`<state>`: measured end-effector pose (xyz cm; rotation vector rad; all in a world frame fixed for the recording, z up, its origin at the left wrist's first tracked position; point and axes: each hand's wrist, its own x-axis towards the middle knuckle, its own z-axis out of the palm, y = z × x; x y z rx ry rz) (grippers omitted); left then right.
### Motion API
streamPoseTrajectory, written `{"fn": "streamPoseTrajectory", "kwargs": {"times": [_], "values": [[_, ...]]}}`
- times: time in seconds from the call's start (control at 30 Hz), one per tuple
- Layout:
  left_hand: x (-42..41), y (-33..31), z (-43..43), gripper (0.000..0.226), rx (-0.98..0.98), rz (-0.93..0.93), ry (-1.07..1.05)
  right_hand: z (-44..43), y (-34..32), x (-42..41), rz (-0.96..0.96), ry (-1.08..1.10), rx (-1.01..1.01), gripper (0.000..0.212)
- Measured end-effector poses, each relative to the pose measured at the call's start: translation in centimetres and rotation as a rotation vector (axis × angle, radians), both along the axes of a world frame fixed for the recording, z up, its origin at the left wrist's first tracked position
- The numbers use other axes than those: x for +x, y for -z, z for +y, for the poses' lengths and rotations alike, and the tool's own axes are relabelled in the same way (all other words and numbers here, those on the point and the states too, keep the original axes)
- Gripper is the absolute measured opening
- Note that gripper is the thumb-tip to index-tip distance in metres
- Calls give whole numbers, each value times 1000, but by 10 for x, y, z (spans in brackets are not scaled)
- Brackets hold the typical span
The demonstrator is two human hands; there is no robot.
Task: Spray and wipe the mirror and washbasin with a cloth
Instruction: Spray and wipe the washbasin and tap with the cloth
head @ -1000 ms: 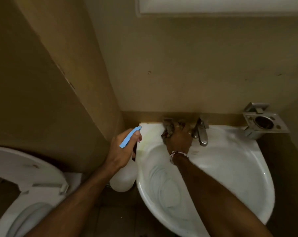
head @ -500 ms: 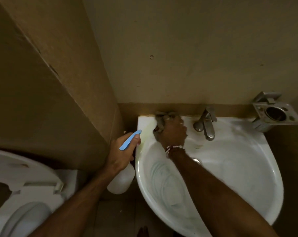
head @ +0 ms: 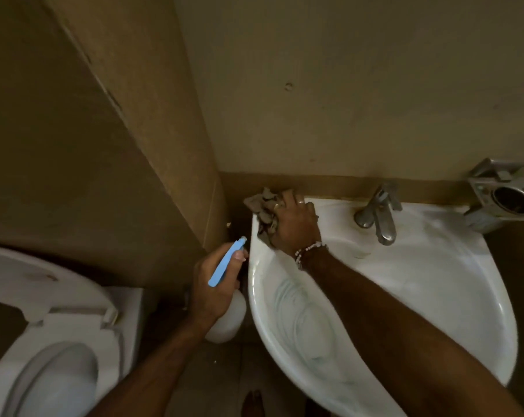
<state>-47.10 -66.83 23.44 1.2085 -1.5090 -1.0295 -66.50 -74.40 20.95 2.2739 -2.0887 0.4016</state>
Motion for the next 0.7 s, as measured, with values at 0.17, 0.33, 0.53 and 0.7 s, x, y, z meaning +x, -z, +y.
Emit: {"fn": "streamPoseTrajectory", "kwargs": {"times": [0.17, 0.33, 0.53, 0.7], "values": [[2, 4, 2, 55, -23, 16, -36, 23, 3, 12, -56, -383, -16, 45], [6, 10, 5, 65, -1, 38, -56, -10, 1, 13, -4, -31, 85, 57], [16, 23, 25, 72, -7, 17, -108, 14, -4, 34, 18, 5, 161, 56], [21, 27, 55, 69, -31, -11, -192, 68, 4, 52, -99, -62, 143, 56]]}}
